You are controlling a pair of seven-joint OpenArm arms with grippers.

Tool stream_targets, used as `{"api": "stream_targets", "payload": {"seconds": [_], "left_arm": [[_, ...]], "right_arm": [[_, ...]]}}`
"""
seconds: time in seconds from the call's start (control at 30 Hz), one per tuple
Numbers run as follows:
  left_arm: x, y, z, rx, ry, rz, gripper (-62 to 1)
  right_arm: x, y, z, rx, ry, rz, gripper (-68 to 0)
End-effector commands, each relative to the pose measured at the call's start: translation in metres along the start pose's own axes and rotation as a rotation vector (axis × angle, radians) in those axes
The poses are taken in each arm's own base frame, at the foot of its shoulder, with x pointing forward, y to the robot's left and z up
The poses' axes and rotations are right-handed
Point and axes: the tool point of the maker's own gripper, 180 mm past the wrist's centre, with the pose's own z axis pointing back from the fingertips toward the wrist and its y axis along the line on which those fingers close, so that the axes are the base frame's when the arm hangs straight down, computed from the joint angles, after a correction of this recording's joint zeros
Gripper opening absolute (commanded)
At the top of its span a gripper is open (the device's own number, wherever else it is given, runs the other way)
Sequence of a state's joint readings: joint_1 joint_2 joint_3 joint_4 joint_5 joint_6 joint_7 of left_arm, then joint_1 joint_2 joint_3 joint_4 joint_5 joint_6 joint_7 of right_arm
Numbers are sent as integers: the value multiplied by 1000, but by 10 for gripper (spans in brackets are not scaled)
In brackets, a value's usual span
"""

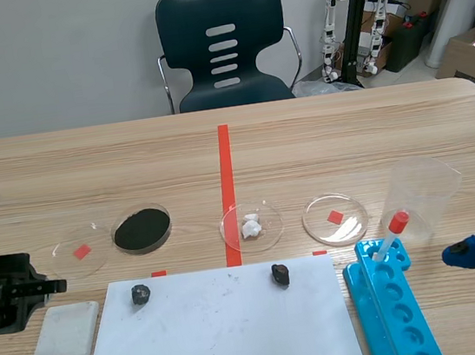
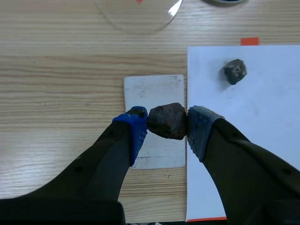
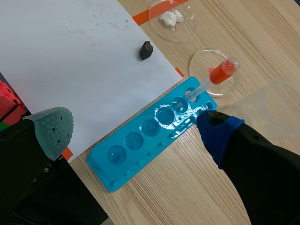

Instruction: Rub the mineral on the streak plate

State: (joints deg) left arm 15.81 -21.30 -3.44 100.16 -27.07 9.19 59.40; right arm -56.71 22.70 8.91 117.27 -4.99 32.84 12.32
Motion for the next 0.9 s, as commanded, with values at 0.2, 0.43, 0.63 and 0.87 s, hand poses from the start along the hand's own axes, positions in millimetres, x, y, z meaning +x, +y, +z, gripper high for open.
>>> {"api": "stream_targets", "payload": {"seconds": [0.2,0.43,0.63,0.87], "left_arm": [[5,3,-24,11,112,-14,-479],[-5,4,-42,6,228,-9,-479],[-12,3,-52,-6,285,-5,-479],[-11,9,-62,11,297,-1,-479]], "right_arm": [[8,-4,0,-3,-26,17,-128],[8,-4,0,-3,-26,17,-128],[8,-4,0,-3,-26,17,-128],[8,-4,0,-3,-26,17,-128]]}}
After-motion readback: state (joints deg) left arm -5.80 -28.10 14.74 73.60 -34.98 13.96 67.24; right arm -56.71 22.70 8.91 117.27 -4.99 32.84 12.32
